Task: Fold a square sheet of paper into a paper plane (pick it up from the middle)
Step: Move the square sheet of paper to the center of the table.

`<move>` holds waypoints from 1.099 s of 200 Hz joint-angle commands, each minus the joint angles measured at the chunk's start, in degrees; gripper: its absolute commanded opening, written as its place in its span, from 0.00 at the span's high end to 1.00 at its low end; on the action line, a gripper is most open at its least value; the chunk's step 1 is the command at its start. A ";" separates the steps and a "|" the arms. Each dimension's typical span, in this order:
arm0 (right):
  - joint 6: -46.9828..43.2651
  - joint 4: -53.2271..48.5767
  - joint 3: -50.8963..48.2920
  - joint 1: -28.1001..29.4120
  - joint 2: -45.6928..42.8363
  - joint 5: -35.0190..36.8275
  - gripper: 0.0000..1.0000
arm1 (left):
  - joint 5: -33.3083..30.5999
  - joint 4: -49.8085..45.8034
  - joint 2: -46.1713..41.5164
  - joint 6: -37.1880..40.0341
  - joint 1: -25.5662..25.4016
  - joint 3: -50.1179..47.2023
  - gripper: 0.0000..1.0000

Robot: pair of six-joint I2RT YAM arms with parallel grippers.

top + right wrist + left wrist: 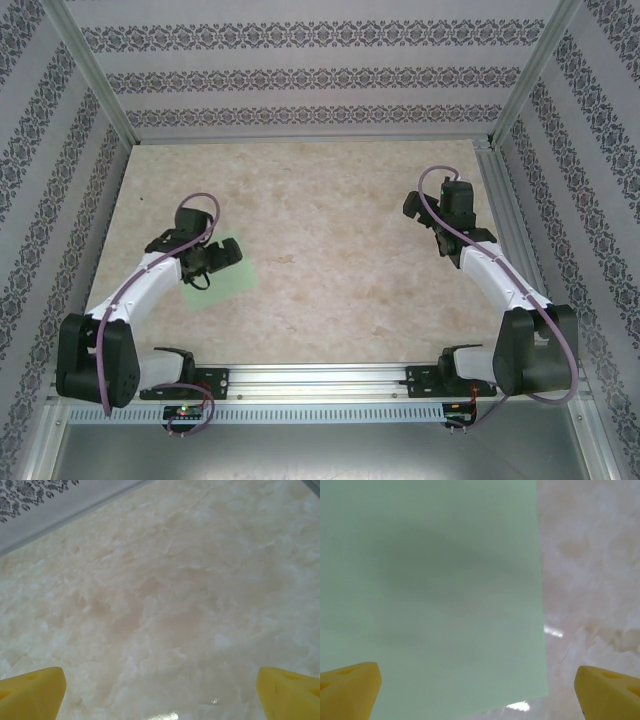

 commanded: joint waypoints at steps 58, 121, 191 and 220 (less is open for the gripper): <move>-2.68 -1.67 1.02 0.19 -0.09 -0.13 0.02 | -7.42 -0.90 17.11 -1.42 -7.47 10.71 0.00; -3.29 -2.26 1.35 0.19 1.14 1.65 0.02 | -1.74 3.93 23.85 -4.39 -9.36 10.39 0.00; -3.55 -2.89 1.86 0.20 2.33 2.87 0.02 | 6.03 9.98 27.69 -9.57 -17.08 11.77 0.00; -3.55 -2.98 1.85 0.21 2.90 3.09 0.02 | 9.44 15.05 33.17 -13.29 -22.65 15.86 0.00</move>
